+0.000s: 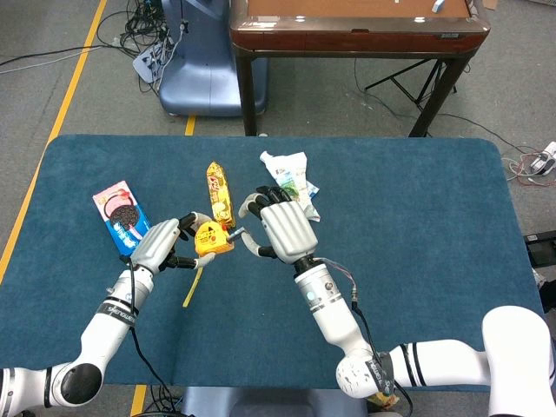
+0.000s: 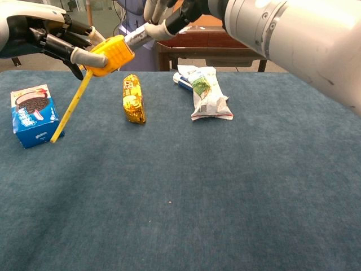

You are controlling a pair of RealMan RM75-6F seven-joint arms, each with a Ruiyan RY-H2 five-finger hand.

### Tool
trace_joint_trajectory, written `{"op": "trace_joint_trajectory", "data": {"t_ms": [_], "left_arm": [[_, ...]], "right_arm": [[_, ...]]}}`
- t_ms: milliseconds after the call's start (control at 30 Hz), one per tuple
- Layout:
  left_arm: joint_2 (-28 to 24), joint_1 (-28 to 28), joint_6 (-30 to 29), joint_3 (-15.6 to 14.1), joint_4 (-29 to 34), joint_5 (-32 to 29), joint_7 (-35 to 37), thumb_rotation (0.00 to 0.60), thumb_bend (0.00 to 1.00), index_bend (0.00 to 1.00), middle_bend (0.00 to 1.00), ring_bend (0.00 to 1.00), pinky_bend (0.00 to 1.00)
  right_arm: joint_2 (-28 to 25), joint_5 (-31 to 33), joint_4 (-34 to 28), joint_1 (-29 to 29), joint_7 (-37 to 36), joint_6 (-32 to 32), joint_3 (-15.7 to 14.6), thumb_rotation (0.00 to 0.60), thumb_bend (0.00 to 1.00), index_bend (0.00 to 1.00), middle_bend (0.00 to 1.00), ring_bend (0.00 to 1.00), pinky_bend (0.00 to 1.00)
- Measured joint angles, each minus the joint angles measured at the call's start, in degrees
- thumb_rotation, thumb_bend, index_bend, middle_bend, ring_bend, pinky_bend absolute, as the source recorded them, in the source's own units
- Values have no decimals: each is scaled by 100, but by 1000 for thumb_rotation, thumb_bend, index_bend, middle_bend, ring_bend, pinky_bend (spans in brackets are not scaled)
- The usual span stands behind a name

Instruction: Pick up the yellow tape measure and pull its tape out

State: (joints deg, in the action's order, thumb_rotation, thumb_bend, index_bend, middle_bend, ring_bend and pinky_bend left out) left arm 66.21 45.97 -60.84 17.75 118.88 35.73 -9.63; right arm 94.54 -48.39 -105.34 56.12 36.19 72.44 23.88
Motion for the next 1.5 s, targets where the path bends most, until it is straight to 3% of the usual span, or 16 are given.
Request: {"op": "trace_joint_trajectory", "data": {"t_ms": [400,800,1067,1500], "left_arm": [[-27,-12,55,-15,-51,29,102,600,243,455,473,340,336],[-105,-125,428,-150,-306,204,376,600,243,455,473,342,351],[-254,-421,978,-391,-656,887,929,600,244,454,472,343,357],[-427,-942,1372,-717,-1116,1842,1767,600,244,455,473,343,357]], "right_arm": [[-54,19,-81,9,-71,-3,-16,600,633,561,438,238,159],[-487,-139,-421,-217,-358,-15,-55,600,669,584,457,252,159],[-1283,-365,-862,-661,-812,-1,-83,600,670,583,458,252,159],[-2918,-696,-1363,-1684,-2071,19,-44,600,671,587,461,252,159]]}}
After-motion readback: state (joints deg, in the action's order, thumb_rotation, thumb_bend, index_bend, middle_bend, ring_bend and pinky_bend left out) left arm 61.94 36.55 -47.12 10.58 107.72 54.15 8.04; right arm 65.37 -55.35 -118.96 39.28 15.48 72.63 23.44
